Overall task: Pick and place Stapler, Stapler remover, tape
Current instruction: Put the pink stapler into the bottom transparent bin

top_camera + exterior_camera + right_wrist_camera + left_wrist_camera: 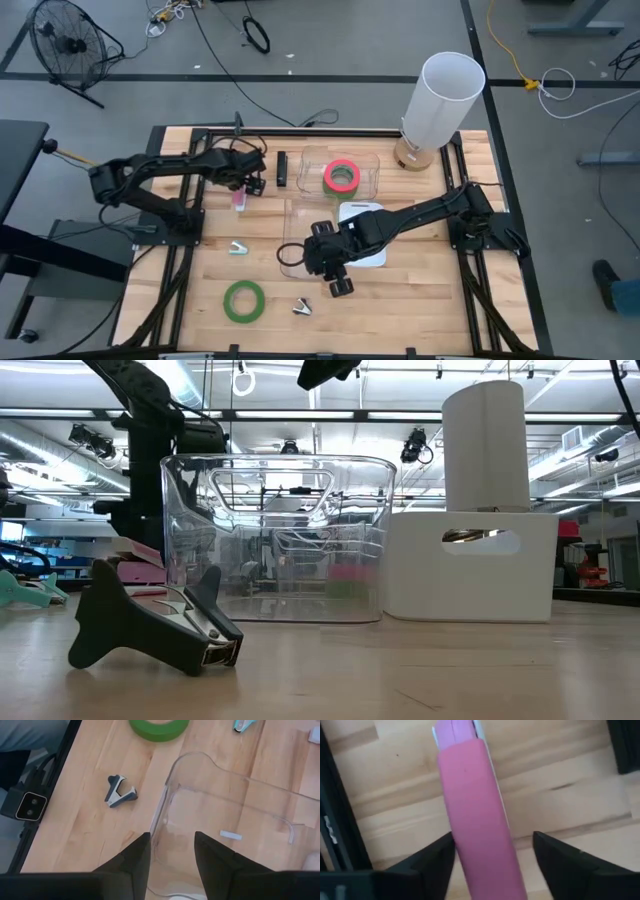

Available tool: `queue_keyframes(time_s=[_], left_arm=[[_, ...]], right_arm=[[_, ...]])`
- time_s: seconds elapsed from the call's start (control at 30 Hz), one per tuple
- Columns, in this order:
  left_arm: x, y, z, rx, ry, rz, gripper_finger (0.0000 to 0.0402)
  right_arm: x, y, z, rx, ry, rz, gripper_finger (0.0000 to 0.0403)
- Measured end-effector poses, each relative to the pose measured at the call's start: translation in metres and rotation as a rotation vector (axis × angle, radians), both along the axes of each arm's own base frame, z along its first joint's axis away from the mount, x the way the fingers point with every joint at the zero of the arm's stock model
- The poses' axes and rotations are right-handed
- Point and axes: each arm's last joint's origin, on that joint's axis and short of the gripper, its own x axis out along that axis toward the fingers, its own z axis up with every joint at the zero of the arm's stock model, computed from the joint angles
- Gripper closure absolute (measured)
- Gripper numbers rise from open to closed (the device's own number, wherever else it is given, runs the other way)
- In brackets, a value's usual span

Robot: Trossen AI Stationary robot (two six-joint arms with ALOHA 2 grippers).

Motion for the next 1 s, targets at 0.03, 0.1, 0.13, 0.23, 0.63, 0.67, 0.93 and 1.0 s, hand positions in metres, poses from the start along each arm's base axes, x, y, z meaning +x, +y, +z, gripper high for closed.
queue_keyframes(time_s=[0.03, 0.1, 0.13, 0.23, 0.63, 0.67, 0.93, 1.0], left_arm=[[0.000, 0.000, -0.001, -0.007, 0.005, -0.001, 0.0157], [0.001, 0.000, -0.003, -0.023, 0.011, -0.011, 0.0200], [0.001, 0.000, -0.004, -0.026, 0.018, -0.023, 0.0224], [0.002, 0.000, -0.004, -0.034, 0.018, -0.050, 0.0259], [-0.003, -0.008, 0.030, -0.069, -0.047, -0.233, 0.0259], [-0.001, -0.011, 0.040, -0.071, -0.062, -0.259, 0.0259], [0.019, -0.049, 0.138, 0.082, -0.265, -0.592, 0.0259], [0.026, -0.065, 0.153, 0.111, -0.327, -0.682, 0.0259]], right_arm=[[0.000, 0.000, 0.000, 0.001, 0.000, -0.002, 0.0252], [0.000, 0.000, 0.000, 0.003, 0.001, -0.006, 0.0252], [0.000, 0.000, 0.000, 0.003, 0.001, -0.007, 0.0252], [0.000, 0.000, 0.000, 0.003, 0.001, -0.007, 0.0252], [-0.002, -0.001, -0.001, 0.010, 0.035, -0.039, 0.0252], [-0.003, -0.001, -0.002, 0.010, 0.041, -0.042, 0.0252], [-0.003, -0.005, -0.002, -0.020, 0.047, -0.076, 0.0252], [-0.005, -0.007, -0.003, -0.063, 0.057, -0.095, 0.0252]])
